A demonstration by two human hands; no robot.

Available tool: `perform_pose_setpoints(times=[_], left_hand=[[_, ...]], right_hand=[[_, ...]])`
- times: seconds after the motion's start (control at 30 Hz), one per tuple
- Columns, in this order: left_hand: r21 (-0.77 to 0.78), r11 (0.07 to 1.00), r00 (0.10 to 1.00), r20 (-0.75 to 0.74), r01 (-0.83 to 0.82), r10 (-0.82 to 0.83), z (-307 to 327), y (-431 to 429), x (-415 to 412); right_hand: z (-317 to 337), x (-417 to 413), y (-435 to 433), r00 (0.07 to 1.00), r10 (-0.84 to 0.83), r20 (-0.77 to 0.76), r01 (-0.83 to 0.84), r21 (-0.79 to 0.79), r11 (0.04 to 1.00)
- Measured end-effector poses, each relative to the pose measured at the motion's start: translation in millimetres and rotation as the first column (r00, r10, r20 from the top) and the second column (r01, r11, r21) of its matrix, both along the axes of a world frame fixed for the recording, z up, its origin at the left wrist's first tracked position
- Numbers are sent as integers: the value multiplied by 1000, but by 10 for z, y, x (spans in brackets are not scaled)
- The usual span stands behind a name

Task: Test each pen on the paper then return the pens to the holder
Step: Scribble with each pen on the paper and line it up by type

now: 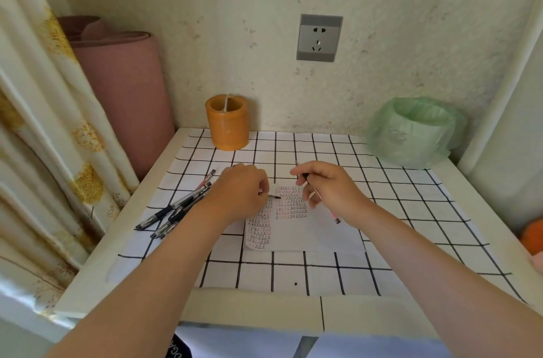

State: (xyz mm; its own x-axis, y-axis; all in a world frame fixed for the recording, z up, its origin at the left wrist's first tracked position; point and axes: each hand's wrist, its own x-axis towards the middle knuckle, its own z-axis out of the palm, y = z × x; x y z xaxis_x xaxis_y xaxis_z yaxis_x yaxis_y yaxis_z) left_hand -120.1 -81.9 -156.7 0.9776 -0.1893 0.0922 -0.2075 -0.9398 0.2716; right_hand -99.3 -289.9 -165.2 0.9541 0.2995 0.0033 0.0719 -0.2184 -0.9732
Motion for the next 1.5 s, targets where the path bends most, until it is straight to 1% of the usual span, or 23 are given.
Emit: perform_pose_setpoints(times=[0.03,0.07,0.1,0.17,0.23,0.3,0.37,0.43,0.5,0.57,0.7,0.8,0.93,1.07,1.17,1.33,1.5], left_hand=[[16,1000,1000,-19,8,-8,-22,10,11],[19,1000,998,-53,22,-21,-42,22,20],[10,999,995,-96,41,-39,-62,36,27],[-24,996,981,-170,88,-91,-96,68,38],[-18,989,968,-201,147,-148,-121,94,54],[18,980,957,-219,196,-188,-133,108,65],[30,977,952,-231,212,-199,-138,119,64],[33,976,953,-226,215,-203,-137,115,54],[39,976,954,-221,216,-202,-140,105,50],[29,977,954,-223,213,-202,-135,99,47],[0,979,954,-224,203,-198,-132,97,44],[-8,980,943,-273,199,-193,-130,85,53],[-31,980,933,-302,196,-196,-118,88,81],[-50,982,946,-263,181,-188,-136,50,90],[-65,985,957,-234,161,-172,-159,25,102],[-83,986,959,-233,145,-161,-184,20,119],[-95,987,961,-232,130,-149,-203,15,127]], right_hand=[[-20,-18,27,997,6,-73,0,87,996],[-47,-36,43,993,15,-117,0,123,992],[-84,-50,52,991,21,-132,-5,123,992],[-156,-70,48,996,22,-87,-16,70,997],[-199,-87,30,999,12,-40,-10,45,999],[-205,-82,20,998,-4,-62,10,100,995],[-197,-60,22,994,-41,-99,55,145,988],[-171,-43,24,989,-86,-122,103,141,985],[-149,-39,28,988,-98,-120,111,104,988],[-127,-65,61,992,-77,-102,82,48,995],[-168,-191,186,998,24,-49,-28,-86,996],[-221,-245,214,996,86,27,-80,-184,980],[-273,-224,204,983,144,110,-116,-225,967],[-313,-228,217,969,190,155,-151,-235,960],[-325,-230,209,964,205,170,-164,-227,960],[-324,-228,211,957,220,191,-171,-241,955],[-330,-215,231,956,229,185,-165,-308,937]])
